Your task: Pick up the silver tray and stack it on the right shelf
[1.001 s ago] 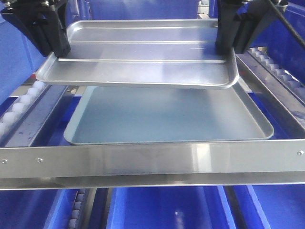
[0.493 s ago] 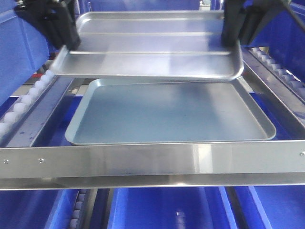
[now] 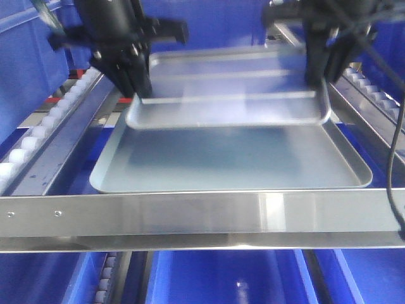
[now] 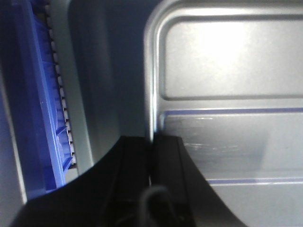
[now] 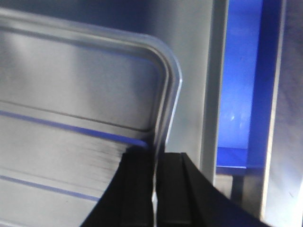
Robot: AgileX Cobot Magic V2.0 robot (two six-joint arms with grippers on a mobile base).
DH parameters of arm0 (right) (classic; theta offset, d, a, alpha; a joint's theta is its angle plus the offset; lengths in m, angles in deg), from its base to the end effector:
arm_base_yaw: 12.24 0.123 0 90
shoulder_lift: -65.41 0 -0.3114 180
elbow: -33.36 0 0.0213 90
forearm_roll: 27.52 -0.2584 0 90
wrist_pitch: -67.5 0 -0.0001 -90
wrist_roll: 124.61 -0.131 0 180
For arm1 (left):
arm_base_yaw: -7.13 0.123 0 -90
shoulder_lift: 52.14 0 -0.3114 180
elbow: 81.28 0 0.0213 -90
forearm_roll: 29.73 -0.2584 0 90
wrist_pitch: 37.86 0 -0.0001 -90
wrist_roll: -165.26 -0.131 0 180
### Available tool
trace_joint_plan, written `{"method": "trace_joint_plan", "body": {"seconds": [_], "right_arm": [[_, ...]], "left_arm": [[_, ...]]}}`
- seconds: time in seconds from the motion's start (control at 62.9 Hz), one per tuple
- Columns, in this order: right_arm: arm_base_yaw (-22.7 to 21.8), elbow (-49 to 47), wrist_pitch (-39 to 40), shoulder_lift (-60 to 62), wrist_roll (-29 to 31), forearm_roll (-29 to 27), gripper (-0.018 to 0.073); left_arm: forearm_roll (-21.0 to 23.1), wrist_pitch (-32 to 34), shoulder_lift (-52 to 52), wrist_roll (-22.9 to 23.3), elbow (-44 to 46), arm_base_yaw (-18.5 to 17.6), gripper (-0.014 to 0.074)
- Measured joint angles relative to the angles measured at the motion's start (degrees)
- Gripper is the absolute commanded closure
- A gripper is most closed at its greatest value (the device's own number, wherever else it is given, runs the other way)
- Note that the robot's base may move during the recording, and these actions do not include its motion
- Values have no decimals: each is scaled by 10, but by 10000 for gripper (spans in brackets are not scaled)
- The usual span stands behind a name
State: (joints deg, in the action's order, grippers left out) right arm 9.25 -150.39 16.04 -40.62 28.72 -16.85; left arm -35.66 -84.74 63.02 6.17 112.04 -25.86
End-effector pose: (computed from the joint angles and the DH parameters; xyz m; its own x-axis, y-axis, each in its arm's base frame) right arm 0.3803 0.1293 0.2724 -0.8840 0.0152 -0.4672 0.0002 0.9995 0.0322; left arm 0.3893 -0.2409 0.2612 -0.8328 0.1960 -0.5178 0.2806 0.9556 -0.0896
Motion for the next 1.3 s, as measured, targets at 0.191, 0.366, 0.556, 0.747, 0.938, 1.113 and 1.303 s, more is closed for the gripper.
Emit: {"method": "trace_joint_plan", "body": {"seconds": [0.191,0.366,0.556,0.747,0.938,1.113,1.303], "right_arm": [[-11,-1,24,-56,5,-6,498],[-11,-1,43,-72,8,-8,370],[-10,-2,50,-72,19,-11,43],[-10,-2,47,-62,21,-13,-43],[-10,-2,24,-10,22,-14,111],[-9,-2,-5,73,32,-15,375],[-8,59,-8,178,50,-15,510]], "left_arm": [[6,13,50,0,5,7,687],[11,20,65,-7,5,15,480],[16,33,66,-14,12,18,216],[18,13,66,-16,41,18,208],[18,-39,49,-21,80,17,234],[14,-71,-38,-41,68,4,399],[12,-33,-180,-46,-51,-22,659]]}}
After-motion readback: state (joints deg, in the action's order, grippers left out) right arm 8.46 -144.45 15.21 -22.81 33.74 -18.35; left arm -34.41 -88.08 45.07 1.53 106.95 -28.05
